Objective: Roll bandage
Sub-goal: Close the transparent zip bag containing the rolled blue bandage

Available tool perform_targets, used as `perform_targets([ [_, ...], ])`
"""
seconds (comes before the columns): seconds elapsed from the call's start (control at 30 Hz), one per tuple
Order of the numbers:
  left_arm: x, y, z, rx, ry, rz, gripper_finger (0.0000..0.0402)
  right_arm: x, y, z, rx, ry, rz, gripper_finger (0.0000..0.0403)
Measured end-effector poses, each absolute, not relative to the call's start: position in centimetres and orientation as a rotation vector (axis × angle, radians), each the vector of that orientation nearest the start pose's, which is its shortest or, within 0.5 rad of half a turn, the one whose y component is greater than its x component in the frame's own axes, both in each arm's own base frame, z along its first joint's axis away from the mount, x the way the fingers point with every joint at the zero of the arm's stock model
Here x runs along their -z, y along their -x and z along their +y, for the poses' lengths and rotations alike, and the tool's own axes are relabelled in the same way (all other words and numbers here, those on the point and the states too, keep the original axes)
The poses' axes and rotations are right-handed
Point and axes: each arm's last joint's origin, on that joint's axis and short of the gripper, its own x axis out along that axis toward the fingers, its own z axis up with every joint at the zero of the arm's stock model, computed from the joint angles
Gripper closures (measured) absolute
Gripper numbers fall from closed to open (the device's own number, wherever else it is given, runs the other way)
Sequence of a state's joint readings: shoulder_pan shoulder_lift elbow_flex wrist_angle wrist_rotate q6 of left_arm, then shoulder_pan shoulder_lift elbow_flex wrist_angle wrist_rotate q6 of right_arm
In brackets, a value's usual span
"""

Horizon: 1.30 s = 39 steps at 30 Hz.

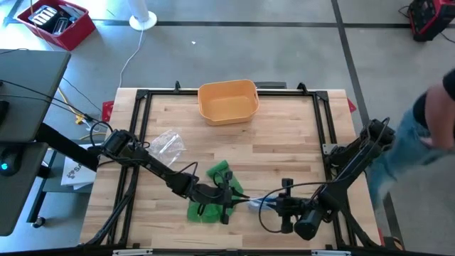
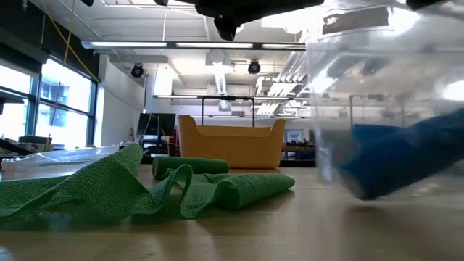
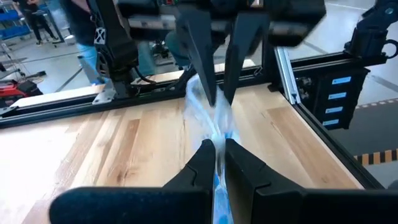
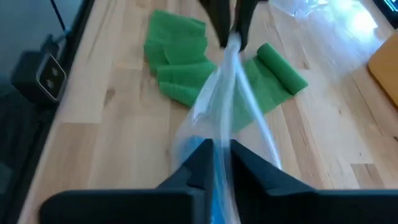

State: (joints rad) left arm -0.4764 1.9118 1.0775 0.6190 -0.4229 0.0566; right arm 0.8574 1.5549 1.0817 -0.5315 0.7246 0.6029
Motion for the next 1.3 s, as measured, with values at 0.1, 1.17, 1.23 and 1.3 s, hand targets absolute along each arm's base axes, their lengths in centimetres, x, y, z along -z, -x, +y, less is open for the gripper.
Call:
perform_targets([
  [0.1, -18.9, -36.8, -17.8, 0.035, -0.164, 0.212, 0.0389, -24.6, -21.3, 21.7, 0.085, 0.098, 0.669, 0.0307],
  [1.17, -20.1, -35.6, -19.0, -0.072, -0.206, 0.186, 0.0368, -22.1, -25.2, 22.1, 0.177, 0.093, 0.577, 0.039],
  [1.23, -20.6, -35.4, -18.8, -0.057, -0.181, 0.187, 0.0352, -22.1, -25.2, 22.1, 0.177, 0.094, 0.577, 0.0398],
  [1.3, -20.7, -35.5, -18.6, -0.023, -0.149, 0.199, 0.0337, -22.2, -25.2, 22.1, 0.172, 0.091, 0.579, 0.0398],
])
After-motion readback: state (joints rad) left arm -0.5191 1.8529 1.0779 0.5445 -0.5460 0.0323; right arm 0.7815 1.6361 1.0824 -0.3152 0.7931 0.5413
